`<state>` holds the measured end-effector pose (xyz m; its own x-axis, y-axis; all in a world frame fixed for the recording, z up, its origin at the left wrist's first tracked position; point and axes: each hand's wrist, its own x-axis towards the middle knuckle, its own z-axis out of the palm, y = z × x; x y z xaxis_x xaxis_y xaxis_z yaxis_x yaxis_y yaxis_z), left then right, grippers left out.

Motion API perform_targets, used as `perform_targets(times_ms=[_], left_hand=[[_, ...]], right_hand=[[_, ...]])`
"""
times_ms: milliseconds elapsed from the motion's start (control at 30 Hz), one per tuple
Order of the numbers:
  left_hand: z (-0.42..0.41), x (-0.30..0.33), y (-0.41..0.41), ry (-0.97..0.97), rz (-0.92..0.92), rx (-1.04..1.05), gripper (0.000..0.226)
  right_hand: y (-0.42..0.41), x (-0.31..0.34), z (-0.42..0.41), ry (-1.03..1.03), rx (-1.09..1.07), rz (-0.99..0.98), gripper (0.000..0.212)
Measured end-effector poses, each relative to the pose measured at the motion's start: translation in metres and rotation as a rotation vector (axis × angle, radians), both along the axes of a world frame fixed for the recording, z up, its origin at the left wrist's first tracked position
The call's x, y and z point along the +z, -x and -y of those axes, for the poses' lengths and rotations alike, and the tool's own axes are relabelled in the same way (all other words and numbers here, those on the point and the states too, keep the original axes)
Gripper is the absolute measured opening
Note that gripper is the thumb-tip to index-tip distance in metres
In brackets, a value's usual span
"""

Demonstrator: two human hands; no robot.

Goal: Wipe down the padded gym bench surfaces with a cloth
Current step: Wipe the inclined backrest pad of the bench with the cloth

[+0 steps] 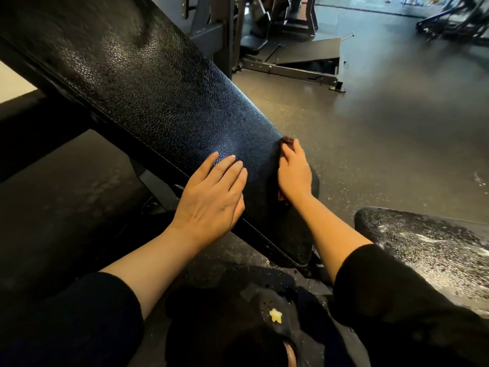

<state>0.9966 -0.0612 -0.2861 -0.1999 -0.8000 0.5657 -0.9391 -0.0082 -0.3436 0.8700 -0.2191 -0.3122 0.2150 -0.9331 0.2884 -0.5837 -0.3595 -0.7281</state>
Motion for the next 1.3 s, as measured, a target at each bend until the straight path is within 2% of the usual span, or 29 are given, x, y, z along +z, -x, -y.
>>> perform_targets(times_ms=[100,167,300,500,567,667,733,867,933,1033,1133,1233,1300], left_hand=[[0.0,-0.001,-0.003,0.014,0.017,-0.015,0.042],[0.0,-0.001,-0.003,-0.002,0.037,-0.029,0.047],[-0.002,-0.002,-0.002,-0.027,0.035,-0.04,0.062],[0.002,-0.004,-0.001,-0.026,0.058,-0.005,0.065],[0.002,-0.002,0.0,-0.057,0.058,0.019,0.065],[0.0,0.002,0.002,-0.094,0.048,0.042,0.064],[-0.004,0.002,0.008,-0.1,0.052,0.008,0.06],[-0.019,-0.007,0.023,-0.045,0.054,-0.126,0.046],[-0.028,-0.012,0.027,-0.037,0.028,-0.134,0.041],[-0.036,-0.015,0.029,-0.044,0.006,-0.135,0.041],[-0.042,-0.016,0.029,-0.061,-0.016,-0.127,0.044],[-0.05,-0.02,0.028,-0.105,0.008,-0.094,0.044],[-0.055,-0.025,0.028,-0.136,0.003,-0.086,0.045]], right_hand=[[-0.019,0.003,-0.02,0.206,0.218,-0.005,0.038],[-0.017,0.004,-0.013,0.204,0.261,-0.004,0.038],[0.01,-0.007,0.011,0.067,0.163,0.012,0.04],[0.062,-0.037,0.001,-0.196,-0.144,-0.041,0.042],[0.046,-0.027,-0.017,-0.132,-0.093,-0.041,0.04],[0.028,-0.013,-0.036,0.038,0.109,-0.031,0.039],[0.043,-0.021,-0.03,0.039,0.146,-0.06,0.039],[0.088,-0.053,-0.039,-0.224,-0.174,-0.012,0.041],[0.08,-0.052,-0.063,-0.21,-0.204,-0.018,0.041],[0.036,-0.023,-0.092,0.012,0.025,0.006,0.042],[0.012,-0.007,-0.11,0.175,0.208,-0.088,0.044],[0.051,-0.033,-0.109,0.117,0.08,-0.068,0.042],[0.084,-0.054,-0.117,-0.011,-0.065,-0.017,0.042]])
